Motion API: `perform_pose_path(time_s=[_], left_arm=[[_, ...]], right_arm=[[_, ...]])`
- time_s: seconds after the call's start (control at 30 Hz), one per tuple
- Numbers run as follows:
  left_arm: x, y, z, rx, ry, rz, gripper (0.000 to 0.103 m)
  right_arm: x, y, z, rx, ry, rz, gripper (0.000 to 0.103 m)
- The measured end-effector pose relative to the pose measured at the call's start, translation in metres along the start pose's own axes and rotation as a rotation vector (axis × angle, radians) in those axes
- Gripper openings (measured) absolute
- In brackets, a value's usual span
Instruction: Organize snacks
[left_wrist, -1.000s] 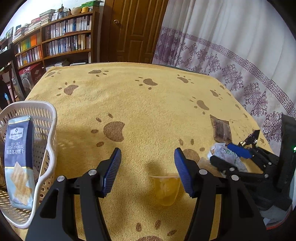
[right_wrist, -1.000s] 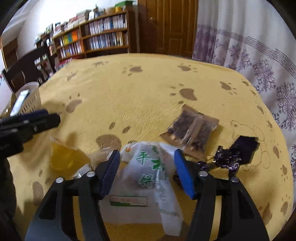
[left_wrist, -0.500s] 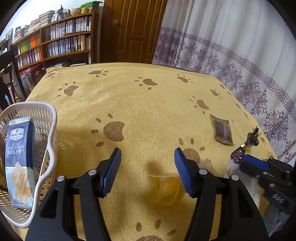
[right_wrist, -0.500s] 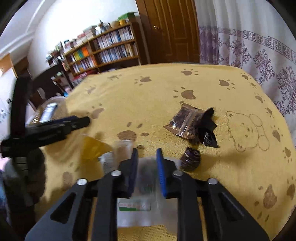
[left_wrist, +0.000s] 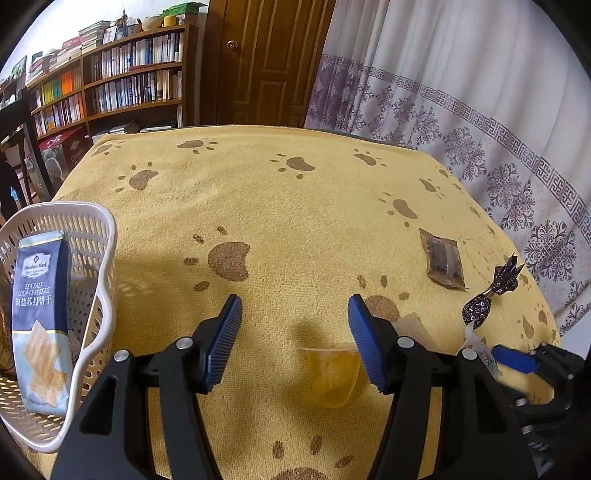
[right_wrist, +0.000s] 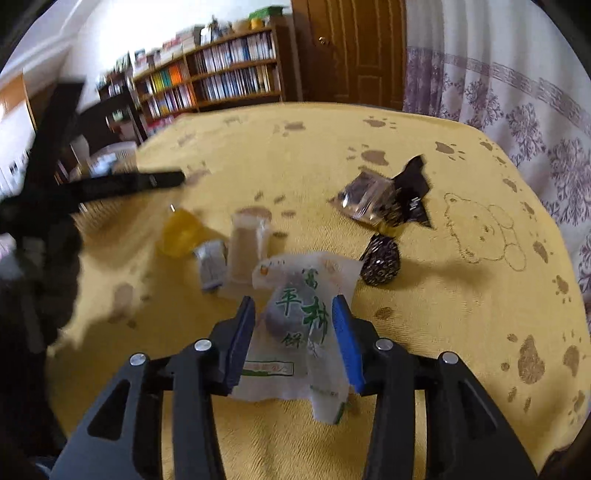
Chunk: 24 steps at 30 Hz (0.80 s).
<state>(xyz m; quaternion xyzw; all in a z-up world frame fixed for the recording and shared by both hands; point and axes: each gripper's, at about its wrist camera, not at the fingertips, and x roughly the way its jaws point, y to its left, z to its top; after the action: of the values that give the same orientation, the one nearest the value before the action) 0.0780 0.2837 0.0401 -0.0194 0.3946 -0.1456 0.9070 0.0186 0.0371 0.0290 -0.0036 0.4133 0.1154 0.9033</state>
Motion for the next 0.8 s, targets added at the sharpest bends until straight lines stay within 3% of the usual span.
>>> perform_pose_path(time_s=[0.23,0.43,0.8], left_arm=[[0.000,0.002,-0.002,-0.007,0.002,0.003,0.061],[0.001,0.000,-0.004,0.005,0.009,0.001,0.061],[-0.008,-0.007,-0.013,0.022,0.014,-0.032,0.061]], right_arm=[[0.026,-0.002,0.003,-0.003,0.046,-0.083,0.050],[0.017,-0.008,-0.003,0.001,0.037,-0.091,0.031],[-0.003,-0.037,-0.021,0.110,0.003,-0.073,0.030]])
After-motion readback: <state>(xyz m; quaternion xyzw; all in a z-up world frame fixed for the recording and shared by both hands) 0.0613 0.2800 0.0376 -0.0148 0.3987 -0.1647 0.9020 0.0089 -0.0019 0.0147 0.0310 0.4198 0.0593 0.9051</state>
